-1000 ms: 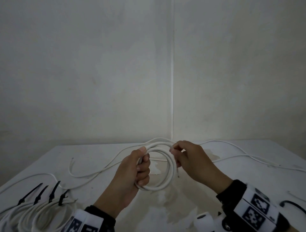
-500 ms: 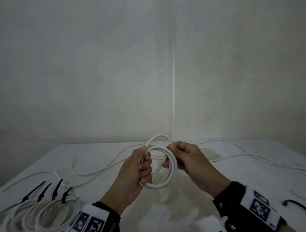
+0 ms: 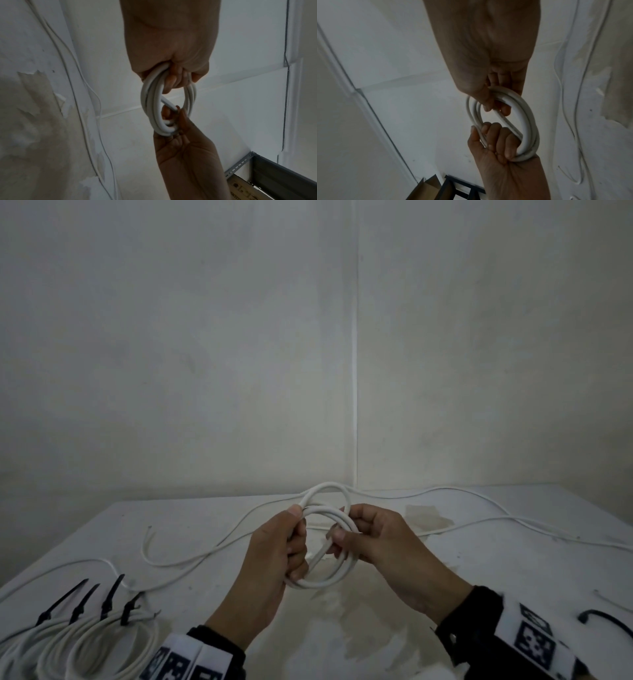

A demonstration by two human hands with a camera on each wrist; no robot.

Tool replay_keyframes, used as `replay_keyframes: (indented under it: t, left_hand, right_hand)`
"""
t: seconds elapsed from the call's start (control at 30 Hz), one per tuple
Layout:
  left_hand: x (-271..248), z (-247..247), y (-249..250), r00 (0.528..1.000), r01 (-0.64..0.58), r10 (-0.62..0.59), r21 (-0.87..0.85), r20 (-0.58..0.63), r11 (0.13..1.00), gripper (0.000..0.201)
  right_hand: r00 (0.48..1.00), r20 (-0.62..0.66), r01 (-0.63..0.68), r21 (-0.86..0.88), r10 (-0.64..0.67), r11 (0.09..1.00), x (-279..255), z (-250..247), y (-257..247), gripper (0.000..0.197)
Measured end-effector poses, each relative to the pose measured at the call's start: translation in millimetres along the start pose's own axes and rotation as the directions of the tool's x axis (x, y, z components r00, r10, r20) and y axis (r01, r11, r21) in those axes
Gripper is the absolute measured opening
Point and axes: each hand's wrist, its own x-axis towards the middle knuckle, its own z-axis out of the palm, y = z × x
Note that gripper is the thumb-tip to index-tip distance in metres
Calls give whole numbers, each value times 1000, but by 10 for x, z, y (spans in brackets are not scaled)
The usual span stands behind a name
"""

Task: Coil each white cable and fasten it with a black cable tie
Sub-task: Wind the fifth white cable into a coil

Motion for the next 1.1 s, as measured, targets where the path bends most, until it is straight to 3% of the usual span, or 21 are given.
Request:
replay_keyframes:
  t: [0.23,0.3,0.37,0.43,0.5,0.67,0.9,1.03,1.1]
  left_hand:
    - [30,-15,10,1000,8,-8,-30,-10,1000,38]
    - [26,-1,13,1000,4,-4,-31,-18,1000,38]
    - [4,14,8,1000,-27,27,8,-1,1000,36]
    - [-21,30,-4,998,-69,67,78,18,995,34]
    - [-34,43,-18,996,-93,92,112,18,989,33]
    - [-43,95,-37,994,-112,112,83,4,990,36]
    - [-35,92,26,988,-149,151,58,-44,987,35]
    - [21,29,64,982,-160,154,-45,-113,986,34]
    - [25,-1,53,982,-146,138,-59,-129,987,34]
  right_hand:
    - [977,212,-95,326,25,941,-27,41,-23,15]
    - [979,193,-101,209,61,973,-13,31,-38,14]
    - [989,135,-64,-8,64,998,-2,20,-50,26]
    - [996,85,-2,-225,22,974,8,17,-36,36]
    - [999,30,38,-324,-29,945,12,26,-22,35]
    - [1000,8,7,-215,-5,977,11,5,-44,35]
    - [997,39,79,-474,-69,877,-10,-8,-84,24]
    - [999,-43,-11,-499,-12,867,-61,4,-65,24]
    - [999,-22,-44,-500,37,865,-76,39,-54,28]
